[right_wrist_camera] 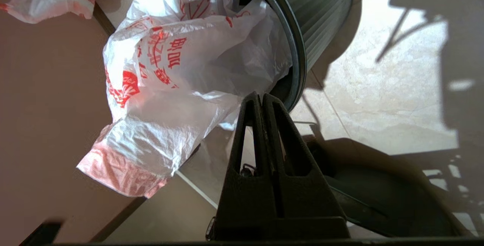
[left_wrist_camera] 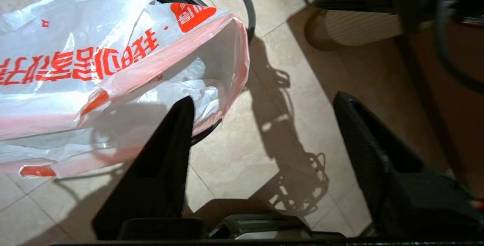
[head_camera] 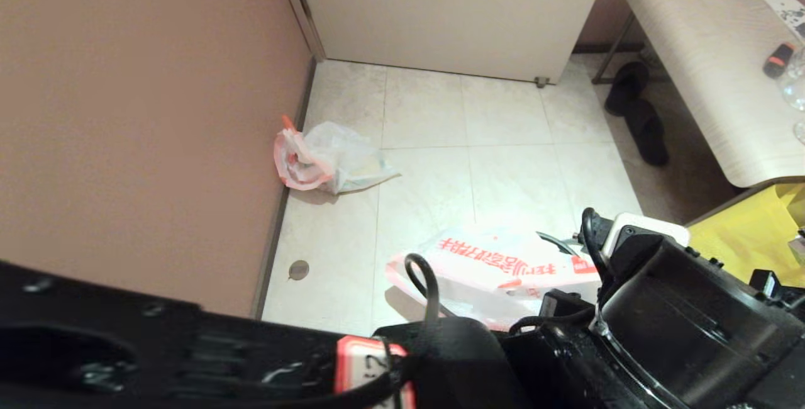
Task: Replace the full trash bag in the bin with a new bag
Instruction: Put the new garbage bag on the trash can
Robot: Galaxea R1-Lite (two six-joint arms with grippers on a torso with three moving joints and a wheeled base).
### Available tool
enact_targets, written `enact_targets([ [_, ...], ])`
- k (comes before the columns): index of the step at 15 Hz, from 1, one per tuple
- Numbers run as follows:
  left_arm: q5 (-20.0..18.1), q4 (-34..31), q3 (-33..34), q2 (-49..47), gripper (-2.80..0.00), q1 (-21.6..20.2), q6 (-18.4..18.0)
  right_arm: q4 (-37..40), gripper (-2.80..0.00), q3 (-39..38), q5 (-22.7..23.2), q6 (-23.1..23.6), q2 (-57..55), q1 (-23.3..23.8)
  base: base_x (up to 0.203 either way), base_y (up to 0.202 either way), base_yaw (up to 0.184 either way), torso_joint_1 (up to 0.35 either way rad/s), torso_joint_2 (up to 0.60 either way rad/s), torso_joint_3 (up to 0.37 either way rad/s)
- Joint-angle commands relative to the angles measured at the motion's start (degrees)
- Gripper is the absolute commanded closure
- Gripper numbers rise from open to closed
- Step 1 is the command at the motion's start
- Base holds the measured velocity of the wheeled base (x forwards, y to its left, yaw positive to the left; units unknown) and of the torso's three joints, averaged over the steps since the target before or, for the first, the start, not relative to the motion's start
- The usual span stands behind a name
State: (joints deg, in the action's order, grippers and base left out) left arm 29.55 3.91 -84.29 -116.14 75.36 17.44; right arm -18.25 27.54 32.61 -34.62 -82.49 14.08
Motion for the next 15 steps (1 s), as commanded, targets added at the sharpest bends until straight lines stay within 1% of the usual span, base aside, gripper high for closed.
enact_targets([
  [1,0.14,0.04,3.28,6.55,0.00,0.48,0.14,-0.97,0.00,0.14,-0.29,-0.23,-1.03,-1.12,0.000,0.000,0.000,0.000,0.00,0.000],
  [3,0.43,0.41,8.57,11.73,0.00,-1.52,0.06,-0.97,0.00,0.10,-3.59,-0.29,1.13,-6.78,0.000,0.000,0.000,0.000,0.00,0.000],
  [4,1.06,1.77,11.07,14.03,0.00,-3.80,-0.04,-0.43,0.00,-0.08,-7.58,-0.32,2.19,-11.07,0.000,0.000,0.000,0.000,0.00,0.000],
  [6,1.84,6.85,15.54,18.00,0.00,-7.33,-0.70,1.34,0.00,-0.25,-17.81,-0.34,3.76,-20.80,0.000,0.000,0.000,0.000,0.00,0.000],
  [7,1.92,8.61,18.39,19.32,0.00,-8.36,-1.96,1.94,-0.62,-0.14,-22.65,-0.34,4.57,-25.55,0.000,0.000,0.000,0.000,0.00,0.000],
  [8,1.93,10.53,22.07,20.47,0.00,-9.47,-3.14,2.45,-2.80,0.31,-28.70,-0.34,5.57,-30.49,0.000,0.000,0.000,0.000,0.00,0.000],
  [9,1.92,13.46,25.46,21.07,0.00,-10.54,-3.83,3.68,-2.80,1.53,-35.13,-0.35,6.74,-34.27,0.000,0.000,0.000,0.000,0.00,0.000],
  [10,1.92,17.13,28.41,21.35,0.00,-11.74,-4.34,6.74,-2.80,3.83,-38.59,-0.35,7.85,-36.88,0.000,0.000,0.000,0.000,0.00,0.000],
  [11,1.87,21.16,30.61,21.28,0.00,-13.30,-4.61,10.08,-2.80,6.83,-39.58,-0.36,8.05,-38.21,0.000,0.000,0.000,0.000,0.00,0.000],
  [12,1.56,23.25,31.06,20.31,0.00,-14.53,-4.81,12.26,-2.80,9.26,-40.30,-0.30,7.24,-38.81,0.000,0.000,0.000,0.000,0.00,0.000],
  [13,1.20,23.97,31.05,19.64,0.00,-15.60,-5.19,12.95,-2.80,10.79,-41.32,-0.15,5.65,-39.08,0.000,0.000,0.000,0.000,0.00,0.000],
  [15,0.78,24.21,30.19,19.66,0.00,-16.12,-5.93,13.44,-2.80,12.76,-43.48,0.68,3.24,-39.36,0.000,0.000,0.000,0.000,0.00,0.000],
])
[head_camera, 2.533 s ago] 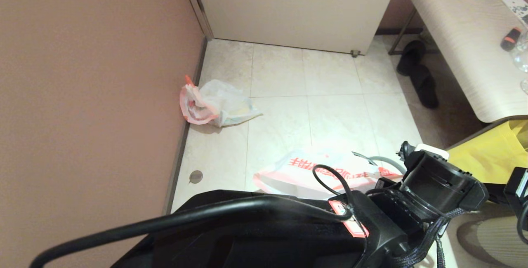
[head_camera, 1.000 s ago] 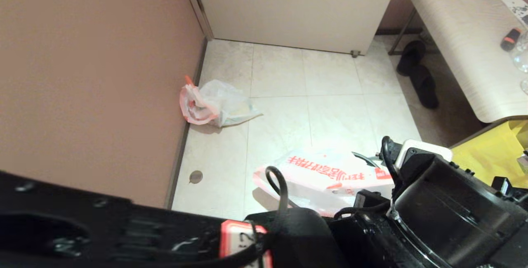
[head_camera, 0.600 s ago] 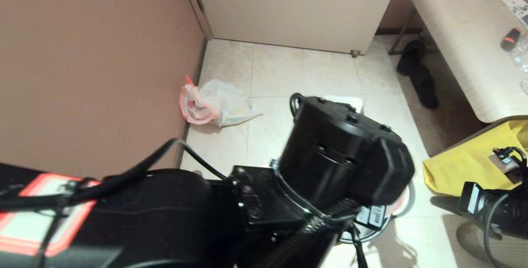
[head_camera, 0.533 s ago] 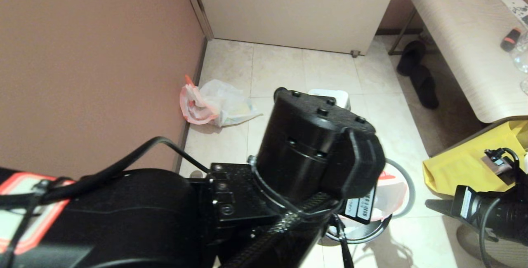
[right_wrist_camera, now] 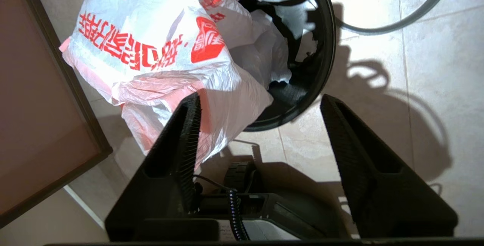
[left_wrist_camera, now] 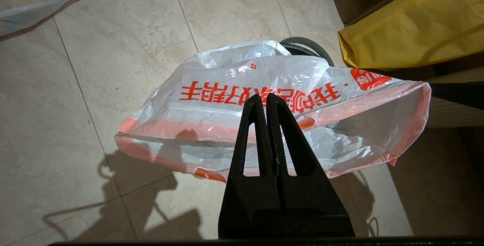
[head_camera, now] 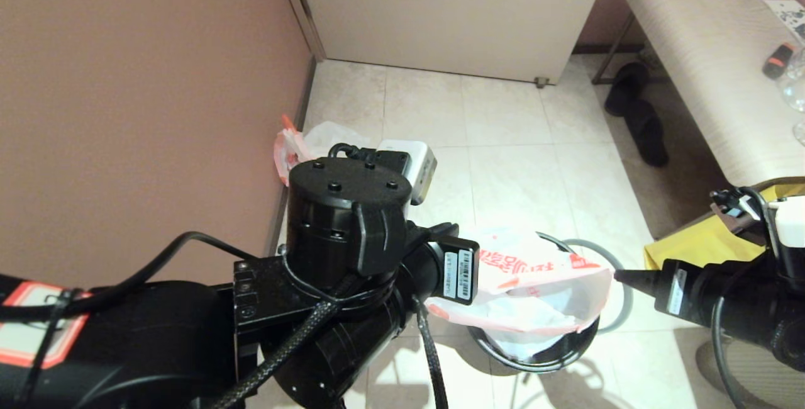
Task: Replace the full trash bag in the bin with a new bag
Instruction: Put the new garbage bag on the trash can
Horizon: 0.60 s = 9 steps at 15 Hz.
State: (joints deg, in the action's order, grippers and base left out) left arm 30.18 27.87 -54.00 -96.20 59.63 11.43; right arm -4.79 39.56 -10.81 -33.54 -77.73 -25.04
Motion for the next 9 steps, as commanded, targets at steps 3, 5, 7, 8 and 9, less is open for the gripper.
enact_targets([
  [3,0.07,0.26,-0.69,-2.19,0.00,-0.48,0.15,0.08,-2.80,1.75,-0.35,0.33,-1.61,-0.45,0.000,0.000,0.000,0.000,0.00,0.000],
  [5,0.05,0.26,-0.76,-2.84,0.00,-0.31,0.25,0.73,-2.80,1.69,-0.35,0.60,0.43,-0.45,0.000,0.000,0.000,0.000,0.00,0.000],
  [7,0.05,0.26,-0.97,-2.85,0.00,-0.30,0.25,2.68,-2.80,1.75,-0.50,0.65,1.58,-0.45,0.000,0.000,0.000,0.000,0.00,0.000],
  [8,0.05,0.26,-1.10,-2.85,0.00,-0.30,0.25,2.63,-2.80,1.69,-1.34,0.60,1.74,-0.45,0.000,0.000,0.000,0.000,0.00,0.000],
  [9,0.05,0.26,-1.05,-2.85,0.00,-0.30,0.25,2.67,-2.80,1.67,-2.31,0.58,2.41,-0.45,0.000,0.000,0.000,0.000,0.00,0.000],
])
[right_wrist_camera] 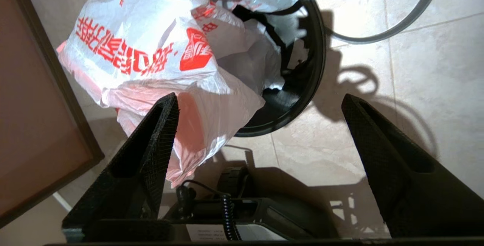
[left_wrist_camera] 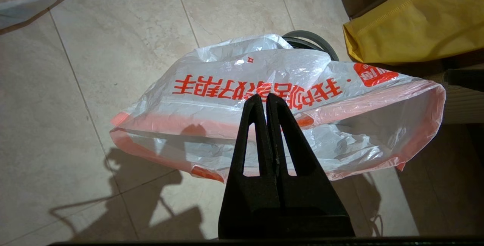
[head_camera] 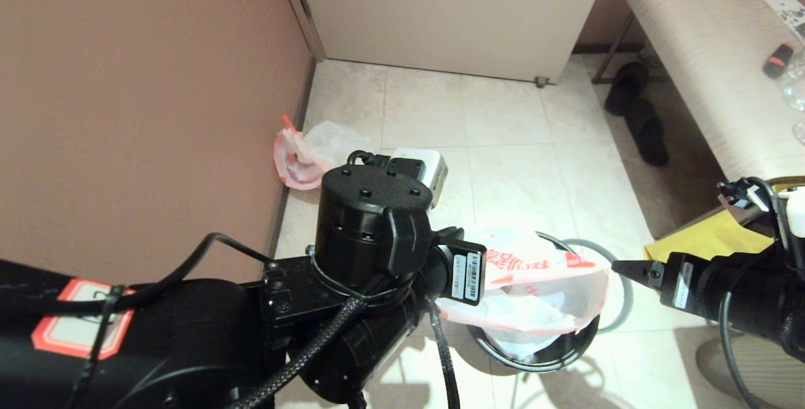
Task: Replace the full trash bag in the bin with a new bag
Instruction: Put the new garbage bag on the trash can
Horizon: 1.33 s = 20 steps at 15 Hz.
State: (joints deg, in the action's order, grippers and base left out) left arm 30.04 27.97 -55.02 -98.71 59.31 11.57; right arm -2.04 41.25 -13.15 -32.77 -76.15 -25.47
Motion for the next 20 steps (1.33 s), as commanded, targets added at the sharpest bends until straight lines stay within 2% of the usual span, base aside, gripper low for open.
enact_targets([
  [1,0.25,0.16,-0.06,-0.26,0.00,0.02,0.12,-0.03,-2.80,-0.03,-0.45,-0.19,1.56,-0.06,0.000,0.000,0.000,0.000,0.00,0.000],
  [5,0.28,0.16,-0.27,0.01,0.00,0.02,0.03,2.16,-2.80,-0.38,-0.56,0.03,0.24,-3.40,0.000,0.000,0.000,0.000,0.00,0.000],
  [8,0.28,0.16,-0.27,-0.26,0.00,0.02,0.03,2.59,-2.80,-0.48,-0.59,0.64,-1.27,-4.08,0.000,0.000,0.000,0.000,0.00,0.000],
  [13,0.24,0.16,-0.28,-0.60,0.00,-0.07,0.03,0.67,-2.80,2.69,-1.49,3.64,-10.55,-4.04,0.000,0.000,0.000,0.000,0.00,0.000],
  [17,0.20,1.39,-0.18,-1.24,0.00,-0.16,-0.06,-0.76,-2.80,5.34,-12.89,7.89,-21.13,-4.06,0.000,0.000,0.000,0.000,0.00,0.000],
  [18,0.27,1.47,-0.05,-1.86,0.00,-0.16,-0.01,-1.52,-2.80,5.94,-14.56,8.44,-23.40,-4.04,0.000,0.000,0.000,0.000,0.00,0.000],
  [19,0.06,1.40,0.32,-2.17,0.00,-0.21,0.17,-2.79,-2.18,6.64,-15.28,8.70,-25.38,-3.96,0.000,0.000,0.000,0.000,0.00,0.000],
  [20,0.02,1.39,1.13,-2.08,0.00,-0.40,0.60,-4.61,0.00,7.64,-15.71,8.91,-26.86,-3.91,0.000,0.000,0.000,0.000,0.00,0.000],
])
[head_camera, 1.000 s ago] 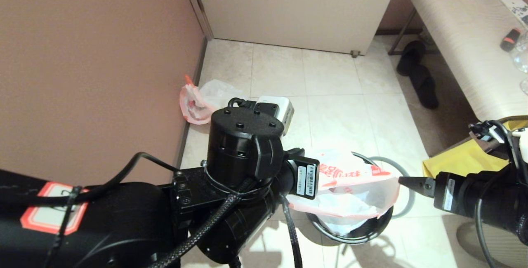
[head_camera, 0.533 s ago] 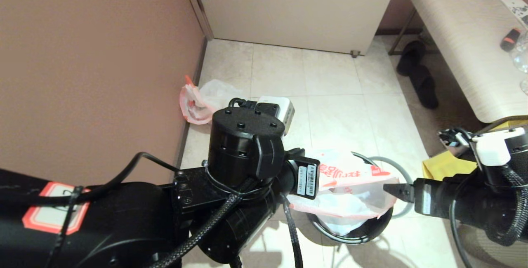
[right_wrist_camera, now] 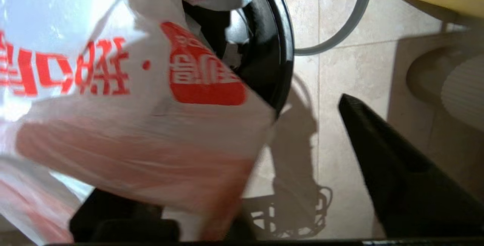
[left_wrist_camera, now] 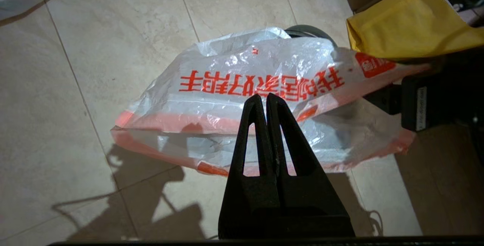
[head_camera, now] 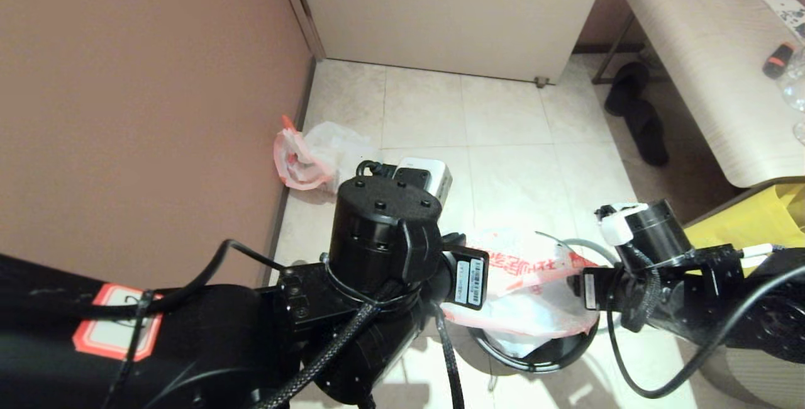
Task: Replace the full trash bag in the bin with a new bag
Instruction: Put the new garbage bag on the trash can
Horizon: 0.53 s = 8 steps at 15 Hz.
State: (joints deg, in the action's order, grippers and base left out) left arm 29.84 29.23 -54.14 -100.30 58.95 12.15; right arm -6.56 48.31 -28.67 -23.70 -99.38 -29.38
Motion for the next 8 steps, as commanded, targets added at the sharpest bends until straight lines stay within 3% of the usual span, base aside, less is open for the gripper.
enact_targets([
  [1,-0.08,0.02,2.38,0.26,0.00,-0.27,1.13,-1.17,0.00,1.22,-0.33,-0.04,-3.94,-0.06,0.000,0.000,0.000,0.000,0.00,0.000],
  [5,-2.95,-1.93,11.32,1.34,0.00,-3.30,8.91,-1.18,0.00,1.42,-0.25,-0.19,-3.72,0.73,0.000,0.000,0.000,0.000,0.00,0.000],
  [8,-8.37,-9.16,11.07,-1.30,0.00,-5.85,16.22,-2.17,0.00,2.90,0.01,-0.62,-3.63,0.73,0.000,0.000,0.000,0.000,0.00,0.000],
])
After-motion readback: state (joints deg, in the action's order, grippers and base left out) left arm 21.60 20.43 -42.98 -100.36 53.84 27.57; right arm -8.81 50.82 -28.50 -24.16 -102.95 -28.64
